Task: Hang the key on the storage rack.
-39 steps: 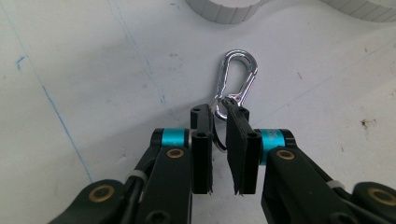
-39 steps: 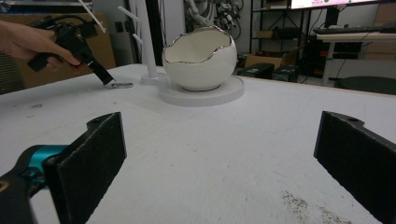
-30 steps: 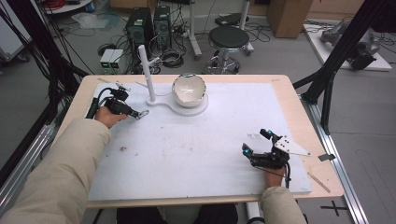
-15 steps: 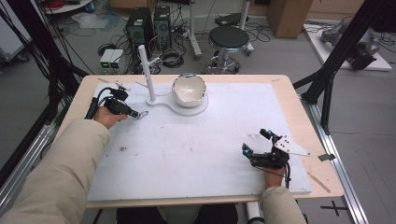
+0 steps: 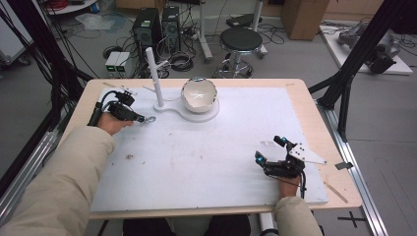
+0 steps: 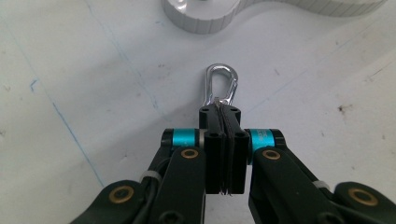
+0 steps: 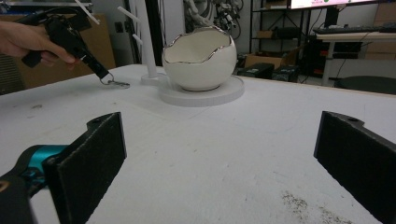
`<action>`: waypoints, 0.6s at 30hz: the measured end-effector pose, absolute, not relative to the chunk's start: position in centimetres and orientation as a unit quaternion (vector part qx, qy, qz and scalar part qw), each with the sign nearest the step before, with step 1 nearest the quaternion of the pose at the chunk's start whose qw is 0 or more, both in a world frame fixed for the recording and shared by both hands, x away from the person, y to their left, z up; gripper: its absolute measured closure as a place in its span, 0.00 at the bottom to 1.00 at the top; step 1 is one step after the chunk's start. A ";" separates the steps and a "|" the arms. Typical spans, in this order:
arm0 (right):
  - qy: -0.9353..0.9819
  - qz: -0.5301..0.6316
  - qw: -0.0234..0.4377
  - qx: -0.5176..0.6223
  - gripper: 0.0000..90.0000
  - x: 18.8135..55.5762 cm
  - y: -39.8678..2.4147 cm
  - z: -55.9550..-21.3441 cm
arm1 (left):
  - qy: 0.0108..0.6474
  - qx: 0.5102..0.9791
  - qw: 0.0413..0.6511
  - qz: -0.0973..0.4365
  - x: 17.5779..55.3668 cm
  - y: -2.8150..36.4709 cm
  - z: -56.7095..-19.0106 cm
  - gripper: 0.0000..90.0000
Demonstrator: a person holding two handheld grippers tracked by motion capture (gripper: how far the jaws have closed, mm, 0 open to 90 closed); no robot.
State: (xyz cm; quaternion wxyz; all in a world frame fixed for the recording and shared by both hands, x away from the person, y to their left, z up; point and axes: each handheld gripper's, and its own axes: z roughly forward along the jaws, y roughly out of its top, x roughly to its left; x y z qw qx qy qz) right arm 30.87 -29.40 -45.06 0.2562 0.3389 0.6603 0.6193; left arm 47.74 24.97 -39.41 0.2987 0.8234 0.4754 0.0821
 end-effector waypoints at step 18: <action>0.662 0.619 0.260 0.335 0.01 30.9 -29.4 -45.1 | 0.404 0.808 0.419 0.091 46.1 27.3 -35.8 0.98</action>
